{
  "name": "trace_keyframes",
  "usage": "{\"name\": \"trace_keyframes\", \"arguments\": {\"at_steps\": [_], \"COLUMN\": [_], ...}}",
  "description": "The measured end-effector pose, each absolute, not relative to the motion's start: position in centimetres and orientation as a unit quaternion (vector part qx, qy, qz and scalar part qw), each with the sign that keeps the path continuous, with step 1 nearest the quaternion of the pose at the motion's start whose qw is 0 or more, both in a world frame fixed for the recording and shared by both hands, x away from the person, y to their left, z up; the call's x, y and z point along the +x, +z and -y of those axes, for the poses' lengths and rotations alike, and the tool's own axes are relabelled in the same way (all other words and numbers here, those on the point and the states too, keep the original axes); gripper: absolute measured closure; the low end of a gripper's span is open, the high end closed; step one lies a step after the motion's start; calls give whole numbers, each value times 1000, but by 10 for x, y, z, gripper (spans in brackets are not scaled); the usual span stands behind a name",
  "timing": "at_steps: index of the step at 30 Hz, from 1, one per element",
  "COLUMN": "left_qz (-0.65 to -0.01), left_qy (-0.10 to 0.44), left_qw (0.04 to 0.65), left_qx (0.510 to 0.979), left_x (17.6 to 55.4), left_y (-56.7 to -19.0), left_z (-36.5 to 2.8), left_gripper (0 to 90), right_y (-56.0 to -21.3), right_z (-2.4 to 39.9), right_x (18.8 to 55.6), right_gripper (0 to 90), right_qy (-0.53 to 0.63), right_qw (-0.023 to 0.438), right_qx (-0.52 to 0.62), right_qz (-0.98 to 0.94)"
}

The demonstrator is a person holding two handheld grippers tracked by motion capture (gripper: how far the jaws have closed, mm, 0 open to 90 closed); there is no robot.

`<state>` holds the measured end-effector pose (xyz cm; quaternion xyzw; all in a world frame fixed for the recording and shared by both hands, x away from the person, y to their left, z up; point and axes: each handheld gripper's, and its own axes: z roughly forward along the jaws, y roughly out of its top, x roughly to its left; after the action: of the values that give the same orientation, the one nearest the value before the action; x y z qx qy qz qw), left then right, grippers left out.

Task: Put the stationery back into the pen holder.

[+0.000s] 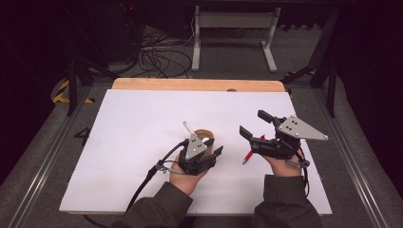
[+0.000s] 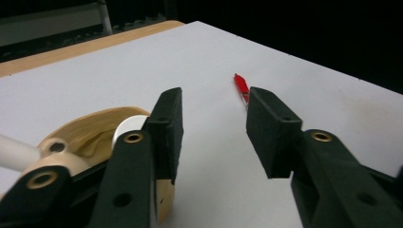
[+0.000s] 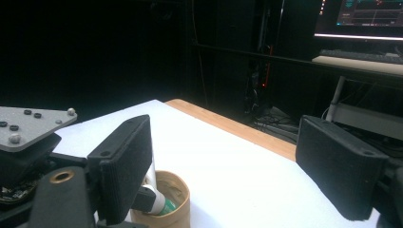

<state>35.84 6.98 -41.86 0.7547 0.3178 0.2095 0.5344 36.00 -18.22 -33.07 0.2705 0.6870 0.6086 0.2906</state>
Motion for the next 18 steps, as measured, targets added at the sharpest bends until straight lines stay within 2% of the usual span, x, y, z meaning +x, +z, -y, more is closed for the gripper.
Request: {"name": "trace_keyframes", "arguments": {"at_steps": [4, 8, 12, 18], "left_qz": [-319, -319, -312, -307], "left_qy": [213, 213, 216, 214], "left_qw": [529, 524, 516, 507], "left_qx": [757, 761, 768, 776], "left_x": [360, 361, 361, 365], "left_y": [-418, -419, -420, -420], "left_z": [-60, -50, -39, -23], "left_gripper": [434, 388, 307, 275], "right_y": [-330, -329, -329, -327], "right_z": [184, 186, 188, 193], "right_x": [360, 359, 358, 357], "right_gripper": [204, 204, 203, 203], "right_qy": [609, 610, 611, 616], "right_qw": [292, 294, 295, 295], "right_qx": [271, 272, 274, 278], "right_qz": [-686, -684, -682, -675]}}
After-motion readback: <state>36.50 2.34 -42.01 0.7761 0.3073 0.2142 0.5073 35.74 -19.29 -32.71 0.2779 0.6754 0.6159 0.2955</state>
